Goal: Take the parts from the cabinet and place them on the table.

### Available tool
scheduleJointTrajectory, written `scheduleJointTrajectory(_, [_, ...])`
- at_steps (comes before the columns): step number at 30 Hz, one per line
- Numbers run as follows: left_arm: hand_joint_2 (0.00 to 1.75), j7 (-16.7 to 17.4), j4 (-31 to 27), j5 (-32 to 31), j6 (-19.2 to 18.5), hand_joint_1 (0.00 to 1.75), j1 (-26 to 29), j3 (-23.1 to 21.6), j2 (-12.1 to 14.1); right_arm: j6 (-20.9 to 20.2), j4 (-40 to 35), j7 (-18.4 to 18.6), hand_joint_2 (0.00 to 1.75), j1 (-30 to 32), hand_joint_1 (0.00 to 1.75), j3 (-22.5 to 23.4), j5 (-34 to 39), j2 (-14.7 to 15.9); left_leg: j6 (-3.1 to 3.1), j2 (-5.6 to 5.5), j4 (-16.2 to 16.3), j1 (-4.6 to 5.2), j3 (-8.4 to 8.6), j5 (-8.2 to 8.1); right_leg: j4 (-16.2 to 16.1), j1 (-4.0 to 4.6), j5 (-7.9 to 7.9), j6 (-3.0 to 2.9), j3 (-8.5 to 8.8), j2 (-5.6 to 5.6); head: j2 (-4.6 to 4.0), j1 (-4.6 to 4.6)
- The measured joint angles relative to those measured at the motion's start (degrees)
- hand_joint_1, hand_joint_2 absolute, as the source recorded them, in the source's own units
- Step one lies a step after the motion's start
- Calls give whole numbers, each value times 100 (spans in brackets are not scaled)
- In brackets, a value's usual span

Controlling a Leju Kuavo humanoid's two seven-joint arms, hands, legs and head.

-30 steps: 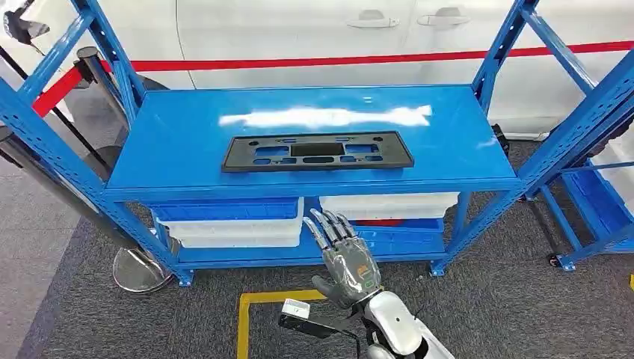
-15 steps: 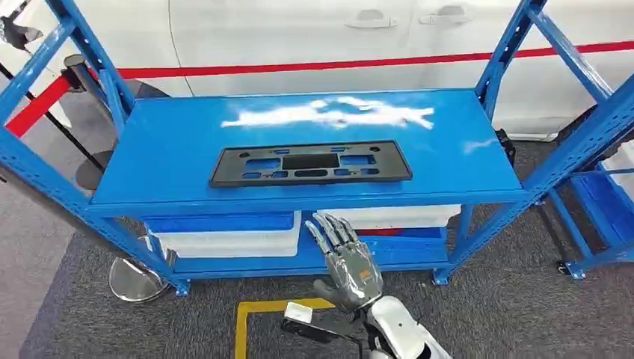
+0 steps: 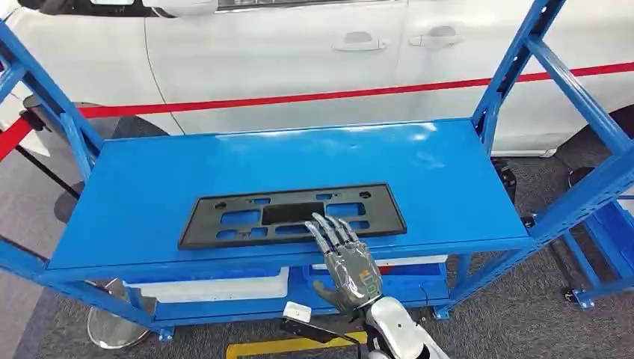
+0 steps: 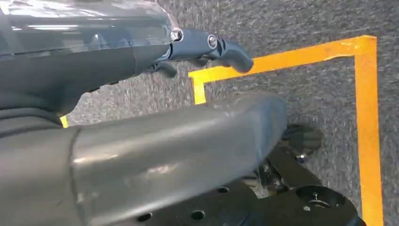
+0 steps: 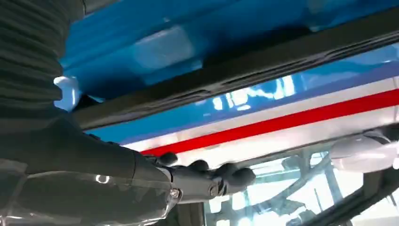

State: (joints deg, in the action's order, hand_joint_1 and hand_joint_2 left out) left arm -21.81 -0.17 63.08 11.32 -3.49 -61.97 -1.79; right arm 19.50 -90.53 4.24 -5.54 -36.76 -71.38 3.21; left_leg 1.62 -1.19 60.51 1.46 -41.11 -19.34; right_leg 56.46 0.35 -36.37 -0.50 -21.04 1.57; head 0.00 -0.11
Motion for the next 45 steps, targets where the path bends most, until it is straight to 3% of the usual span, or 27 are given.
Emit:
scheduleJointTrajectory(1, [0,-11,0,24,0,0,-33,-42,2,9,0,-9,175,-20,0,11,22,-15,30,0,-1,18,5,-37,-33,-16,-22,35,35,0,0,0])
scheduleJointTrajectory(3, [0,-22,0,52,-2,0,-98,-100,-28,22,-26,-15,175,-35,0,31,37,-31,93,-3,-136,-50,166,-110,-52,-10,-142,91,170,-48,0,10])
scheduleJointTrajectory(4, [0,-28,0,57,-2,0,-109,-120,-26,28,-31,-17,175,-67,0,33,37,-31,139,0,-201,-65,257,-154,294,-16,-264,136,-19,-92,2,64])
scheduleJointTrajectory(6, [0,-28,0,120,-7,0,-116,-170,-28,26,-24,-17,175,-60,0,35,83,-28,128,1,-265,-75,384,-249,1312,-70,-553,227,-724,-97,0,68])
scheduleJointTrajectory(7, [0,-28,0,161,-26,0,-113,-201,-33,24,-15,-20,175,-39,0,39,125,-24,110,-1,-261,-82,436,-310,1697,-89,-581,255,-1072,-99,0,61])
scheduleJointTrajectory(8, [0,-28,0,192,-37,0,-101,-223,-35,17,-9,-42,175,-25,0,44,197,-24,95,-5,-255,-90,505,-373,1811,-108,-429,279,-1304,-101,0,70])
scheduleJointTrajectory(9, [0,-28,0,232,-48,0,-84,-245,-37,2,-2,-72,175,-21,0,44,271,-24,81,-10,-253,-98,584,-434,1661,-121,-128,295,-1394,-107,0,63])
scheduleJointTrajectory(11, [0,-26,0,313,-50,0,-77,-319,-46,-35,4,-109,175,-21,0,46,433,-24,41,-22,-237,-115,750,-559,828,-129,713,301,-1309,-123,0,68])
scheduleJointTrajectory(12, [0,-26,0,354,-52,0,-78,-352,-46,-59,15,-122,175,-22,0,46,503,-24,17,-26,-226,-121,802,-618,426,-129,987,272,-1279,-128,0,72])
scheduleJointTrajectory(13, [0,-22,2,384,-50,0,-89,-378,-46,-142,35,-120,175,-25,0,46,581,-26,-29,-39,-209,-92,821,-653,425,-79,958,222,-1249,-121,0,61])
scheduleJointTrajectory(14, [0,-13,2,415,-50,0,-81,-408,-46,-203,37,-118,175,-41,0,46,619,-26,-48,-45,-203,-94,791,-656,260,-106,870,141,-1164,-125,0,64])
scheduleJointTrajectory(15, [0,4,2,422,-50,0,-85,-442,-44,-282,44,-92,175,-53,0,46,645,-35,-19,-38,-182,-80,766,-674,247,-105,877,109,-1189,-114,0,46])
scheduleJointTrajectory(21, [0,44,2,542,-52,0,-124,-645,-41,-660,238,26,175,-234,0,46,830,-83,-23,-17,-251,-85,835,-681,244,-79,824,35,-1158,-95,0,46])
scheduleJointTrajectory(26, [0,22,2,765,-52,0,-134,-750,-28,-900,293,46,175,-323,0,50,1057,-129,-43,-16,-268,-96,866,-691,244,-65,810,13,-1133,-95,0,46])
scheduleJointTrajectory(30, [0,22,2,881,-52,0,-134,-854,-28,-1128,295,46,175,-378,0,50,1204,-129,-105,-16,-276,-105,885,-698,245,-57,806,6,-1113,-95,0,48])
scheduleJointTrajectory(36, [0,33,2,907,-52,0,-154,-1032,-17,-1470,378,190,175,-608,0,50,1261,-129,-110,-15,-275,-104,887,-697,245,-66,809,5,-1105,-95,0,48])
scheduleJointTrajectory(40, [0,107,2,896,-52,0,-233,-1258,31,-2076,1024,566,175,-1152,0,50,1876,-323,-113,-14,-264,-104,891,-695,245,-70,817,11,-1098,-93,0,48])
scheduleJointTrajectory(45, [0,147,2,957,-54,0,-327,-1495,79,-2160,1785,651,175,-1681,0,50,2397,-647,-113,-13,-260,-104,908,-694,245,-70,818,10,-1078,-96,0,50])
